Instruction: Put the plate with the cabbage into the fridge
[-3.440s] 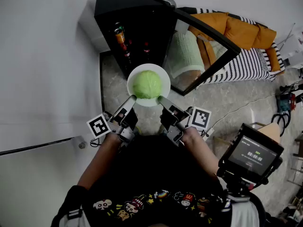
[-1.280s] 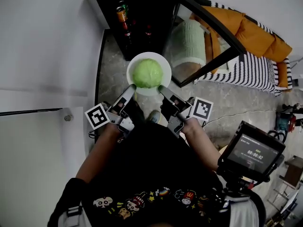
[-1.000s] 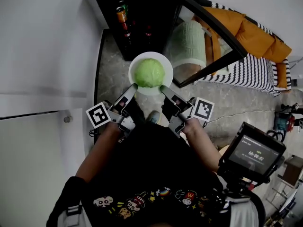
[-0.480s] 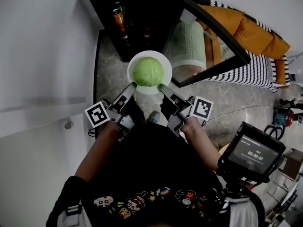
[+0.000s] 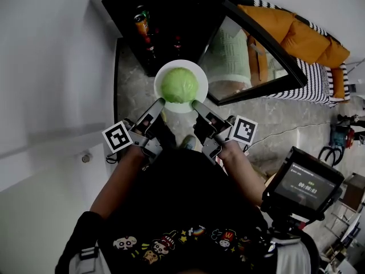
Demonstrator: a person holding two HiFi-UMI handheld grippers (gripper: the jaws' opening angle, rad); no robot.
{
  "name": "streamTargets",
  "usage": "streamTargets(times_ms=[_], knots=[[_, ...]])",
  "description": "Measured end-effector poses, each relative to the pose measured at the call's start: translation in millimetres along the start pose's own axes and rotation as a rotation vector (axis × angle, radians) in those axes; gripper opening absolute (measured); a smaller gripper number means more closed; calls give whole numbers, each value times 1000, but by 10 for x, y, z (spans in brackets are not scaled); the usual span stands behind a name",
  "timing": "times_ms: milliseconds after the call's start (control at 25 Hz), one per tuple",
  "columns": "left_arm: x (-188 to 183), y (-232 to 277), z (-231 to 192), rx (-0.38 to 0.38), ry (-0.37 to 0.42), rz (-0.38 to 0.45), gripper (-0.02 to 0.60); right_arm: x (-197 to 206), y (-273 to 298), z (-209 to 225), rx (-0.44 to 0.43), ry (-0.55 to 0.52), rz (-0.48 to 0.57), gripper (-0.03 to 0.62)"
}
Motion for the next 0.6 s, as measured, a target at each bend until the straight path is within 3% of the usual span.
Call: streamTargets(times_ms=[600], knots=[[-17,18,12,-14,-2,-7,9,5,1,-5,7,6,20,15]])
Point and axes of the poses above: the fingertips, and each gripper's own axes: y forward along the fingers, z to its right, x out of its underside, the point moved 8 cm from there along -y, backward along the fingers, and after that the axes turned 2 degrees about -z, right-handed, at the moved point
